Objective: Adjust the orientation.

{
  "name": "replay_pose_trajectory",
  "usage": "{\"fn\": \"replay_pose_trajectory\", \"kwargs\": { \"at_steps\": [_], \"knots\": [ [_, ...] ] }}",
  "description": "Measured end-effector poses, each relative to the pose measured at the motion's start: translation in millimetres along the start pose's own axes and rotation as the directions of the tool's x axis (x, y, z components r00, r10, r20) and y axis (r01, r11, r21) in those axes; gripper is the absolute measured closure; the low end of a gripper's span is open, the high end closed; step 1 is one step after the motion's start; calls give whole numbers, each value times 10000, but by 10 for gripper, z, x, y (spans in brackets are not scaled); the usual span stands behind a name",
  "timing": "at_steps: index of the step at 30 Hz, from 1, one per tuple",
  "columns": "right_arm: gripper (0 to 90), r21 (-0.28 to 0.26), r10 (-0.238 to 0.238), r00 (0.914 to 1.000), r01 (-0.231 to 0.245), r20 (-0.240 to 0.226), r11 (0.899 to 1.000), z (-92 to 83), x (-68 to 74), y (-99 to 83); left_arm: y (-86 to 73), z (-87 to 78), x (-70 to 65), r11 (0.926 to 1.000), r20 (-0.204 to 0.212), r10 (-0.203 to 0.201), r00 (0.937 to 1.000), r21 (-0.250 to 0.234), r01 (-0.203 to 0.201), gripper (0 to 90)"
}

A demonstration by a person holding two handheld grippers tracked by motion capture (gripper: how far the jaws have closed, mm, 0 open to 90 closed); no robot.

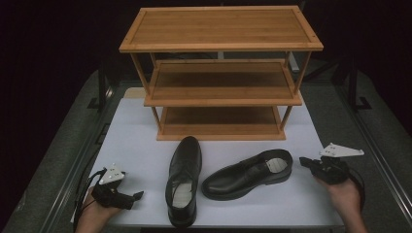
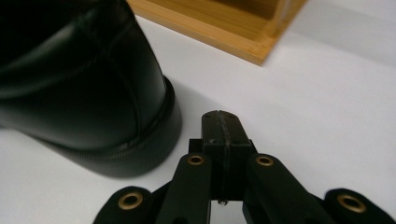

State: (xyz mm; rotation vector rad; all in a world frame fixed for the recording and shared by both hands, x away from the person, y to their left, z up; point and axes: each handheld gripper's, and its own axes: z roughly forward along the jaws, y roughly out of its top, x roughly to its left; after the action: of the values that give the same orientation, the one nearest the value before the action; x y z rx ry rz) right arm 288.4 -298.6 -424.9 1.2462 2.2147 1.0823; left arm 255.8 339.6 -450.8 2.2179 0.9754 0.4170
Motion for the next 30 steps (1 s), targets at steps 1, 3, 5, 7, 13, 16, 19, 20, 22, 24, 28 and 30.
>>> {"fn": "replay_pose_trajectory", "kwargs": {
  "at_steps": [1, 3, 5, 7, 13, 16, 19, 20, 22, 24, 28, 30],
  "knots": [
    [897, -11, -52, 10000, 52, -47, 10000, 30, -19, 22, 0, 0, 0, 10000, 0, 0, 10000, 0, 0, 0],
    [897, 31, -11, 9995, 12, -319, 10000, 93, -59, 68, 0, 1, 1, 10000, 4, -10, 10000, -5, 10, 0],
    [896, -61, -85, 9977, 81, -673, 9999, 148, -99, 108, 0, 1, 1, 10000, 6, -15, 10000, -8, 15, 0],
    [896, -107, -110, 9958, 101, -907, 9999, 209, -140, 144, -1, 2, 1, 10000, 13, -27, 10000, -18, 27, 0],
    [897, 186, -393, 9884, 425, -1469, 9989, 384, -186, 226, -1, 2, 2, 10000, 16, -30, 10000, -18, 30, 0],
    [897, 259, -586, 9833, 640, -1723, 9976, 467, -151, 252, -1, 3, 2, 10000, 21, -41, 10000, -22, 41, 0],
    [898, 572, -617, 9799, 738, -1895, 9956, 526, -135, 232, -1, 3, 3, 10000, 25, -43, 10000, -20, 43, 0],
    [897, 608, -608, 9775, 745, -2020, 9954, 537, -137, 224, -1, 2, 3, 10000, 24, -41, 10000, -21, 41, 0],
    [898, 627, -601, 9748, 752, -2148, 9952, 541, -132, 215, -2, 2, 2, 10000, 24, -40, 10000, -24, 40, 0],
    [899, 621, -589, 9736, 743, -2204, 9953, 532, -138, 213, -2, 2, 3, 10000, 25, -41, 10000, -22, 41, 0],
    [899, 672, -512, 9696, 691, -2394, 9953, 512, -147, 194, -2, 3, 3, 10000, 29, -42, 10000, -24, 42, 0],
    [899, 734, -537, 9687, 736, -2425, 9946, 495, -137, 189, -2, 2, 3, 10000, 29, -41, 10000, -23, 41, 0]
  ]
}}
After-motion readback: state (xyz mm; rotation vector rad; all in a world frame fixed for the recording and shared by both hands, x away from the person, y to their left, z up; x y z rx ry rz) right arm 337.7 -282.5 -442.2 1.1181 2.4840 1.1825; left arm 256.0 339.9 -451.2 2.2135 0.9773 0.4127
